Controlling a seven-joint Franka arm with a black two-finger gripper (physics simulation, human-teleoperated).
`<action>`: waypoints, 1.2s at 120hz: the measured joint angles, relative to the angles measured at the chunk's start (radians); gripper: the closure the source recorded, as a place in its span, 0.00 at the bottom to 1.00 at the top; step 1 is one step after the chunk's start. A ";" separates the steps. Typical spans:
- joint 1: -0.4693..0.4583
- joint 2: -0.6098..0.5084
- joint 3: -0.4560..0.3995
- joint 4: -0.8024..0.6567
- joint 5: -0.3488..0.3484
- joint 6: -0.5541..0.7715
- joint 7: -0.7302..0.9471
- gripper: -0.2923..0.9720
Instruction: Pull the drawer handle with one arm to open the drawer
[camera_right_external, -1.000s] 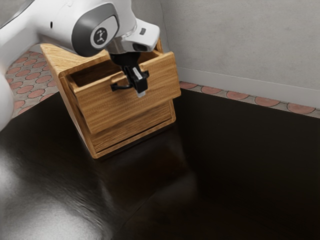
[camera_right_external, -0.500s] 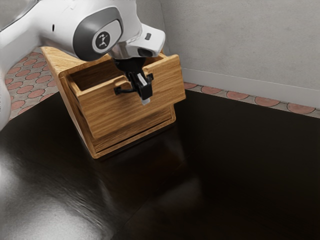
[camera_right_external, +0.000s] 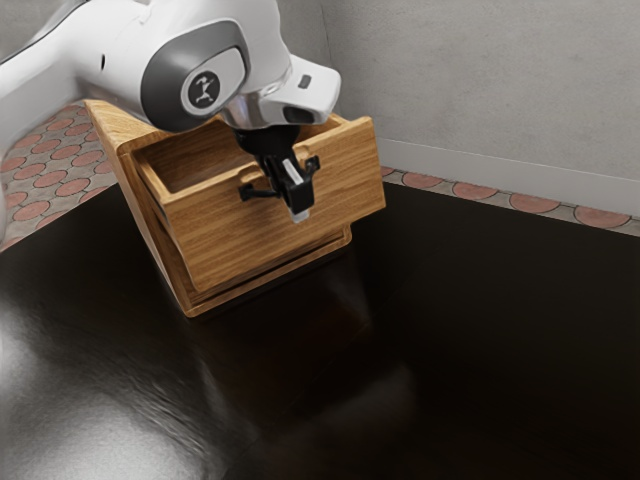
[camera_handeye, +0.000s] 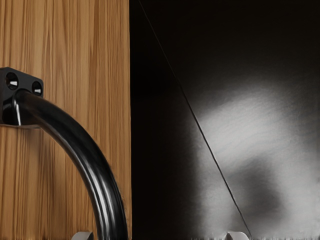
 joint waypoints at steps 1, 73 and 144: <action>0.000 -0.001 -0.001 -0.001 0.000 0.000 -0.001 0.54; -0.004 -0.048 -0.079 -0.055 0.003 -0.001 -0.058 0.54; -0.003 -0.055 -0.107 -0.063 0.019 -0.001 -0.103 0.50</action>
